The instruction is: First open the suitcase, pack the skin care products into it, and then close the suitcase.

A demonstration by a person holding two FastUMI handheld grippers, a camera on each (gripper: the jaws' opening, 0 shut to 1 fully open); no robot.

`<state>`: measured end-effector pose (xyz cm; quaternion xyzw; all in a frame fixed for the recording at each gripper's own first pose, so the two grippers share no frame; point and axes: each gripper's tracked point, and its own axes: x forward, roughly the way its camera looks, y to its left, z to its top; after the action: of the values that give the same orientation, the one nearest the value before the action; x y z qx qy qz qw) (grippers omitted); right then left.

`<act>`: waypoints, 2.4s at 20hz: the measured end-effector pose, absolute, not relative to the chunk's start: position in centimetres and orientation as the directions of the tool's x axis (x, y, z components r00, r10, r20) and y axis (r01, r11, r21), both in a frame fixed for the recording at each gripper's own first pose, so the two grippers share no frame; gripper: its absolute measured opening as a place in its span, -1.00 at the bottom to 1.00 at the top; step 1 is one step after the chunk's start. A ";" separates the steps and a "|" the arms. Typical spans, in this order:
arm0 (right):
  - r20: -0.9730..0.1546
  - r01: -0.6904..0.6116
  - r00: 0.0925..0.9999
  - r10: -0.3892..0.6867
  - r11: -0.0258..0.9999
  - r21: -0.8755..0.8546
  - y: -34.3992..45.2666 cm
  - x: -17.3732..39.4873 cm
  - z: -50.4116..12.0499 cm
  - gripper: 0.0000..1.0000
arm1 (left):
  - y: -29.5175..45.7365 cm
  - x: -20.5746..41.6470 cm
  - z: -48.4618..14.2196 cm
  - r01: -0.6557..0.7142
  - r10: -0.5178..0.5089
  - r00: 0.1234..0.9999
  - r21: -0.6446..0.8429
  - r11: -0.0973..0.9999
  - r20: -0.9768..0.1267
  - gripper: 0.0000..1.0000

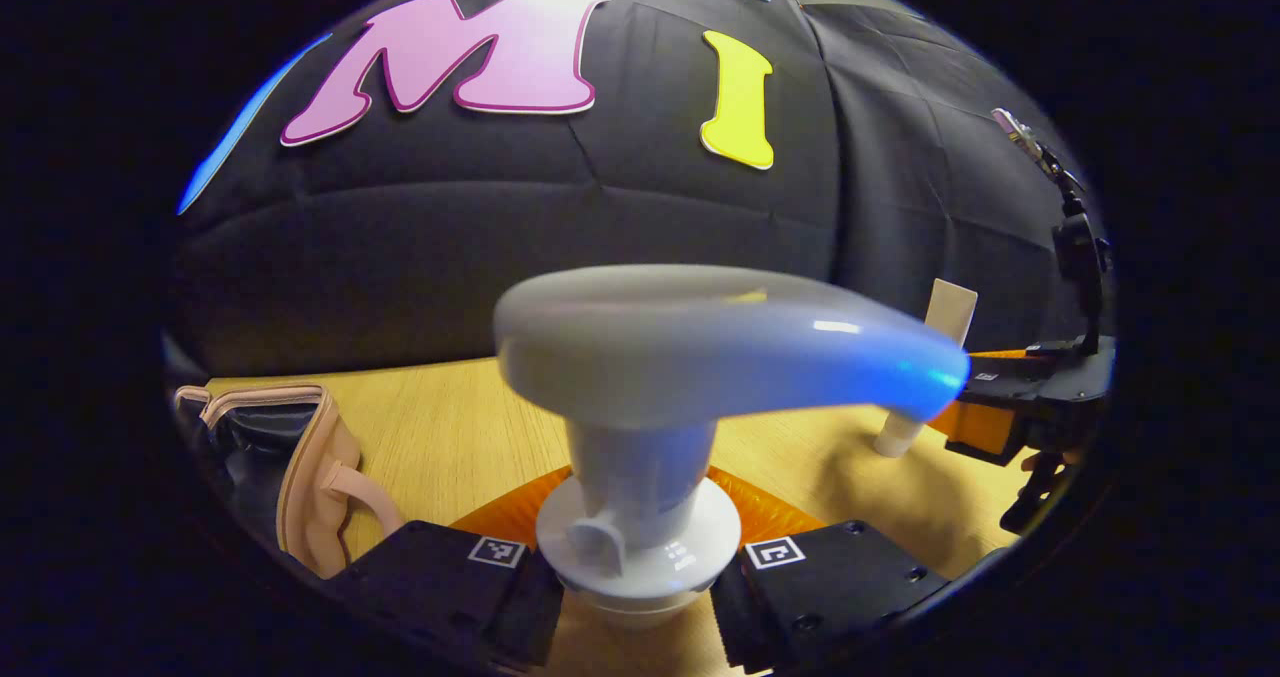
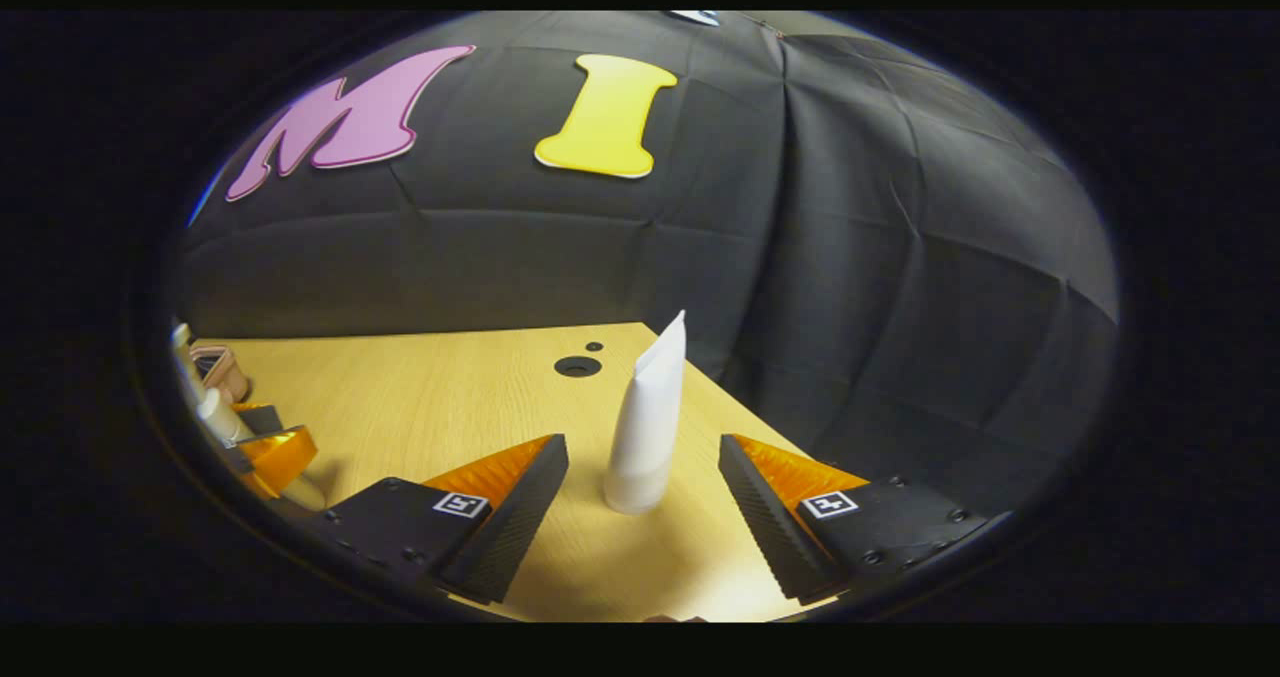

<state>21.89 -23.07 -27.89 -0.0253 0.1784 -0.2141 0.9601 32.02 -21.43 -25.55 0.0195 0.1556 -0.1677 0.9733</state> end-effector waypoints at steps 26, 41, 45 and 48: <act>-0.240 0.193 0.948 -0.211 0.977 -0.097 -16.9 24.3 -21.3 -0.28 | -17.0 28.8 -18.6 0.278 -0.294 0.931 -0.100 0.955 -0.218 0.29; -0.226 -0.211 0.952 0.205 0.977 -0.004 11.1 18.4 -11.2 -0.29 | 6.4 21.5 -14.3 0.075 -0.091 0.886 -0.054 0.996 -0.454 0.29; -0.241 -0.320 0.917 0.317 0.947 0.029 17.9 18.2 -11.4 -0.29 | 9.3 21.8 -18.9 0.071 -0.098 0.751 -0.067 0.995 -0.653 0.29; -0.263 -0.368 0.892 0.367 0.929 0.045 20.7 17.5 -12.5 -0.29 | 10.1 22.6 -22.3 0.073 -0.097 0.631 -0.066 0.995 -0.770 0.29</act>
<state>17.49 20.75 -12.49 -0.0030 0.1344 0.1890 0.9727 22.63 10.13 -22.33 -0.0141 0.4268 -0.0473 0.9030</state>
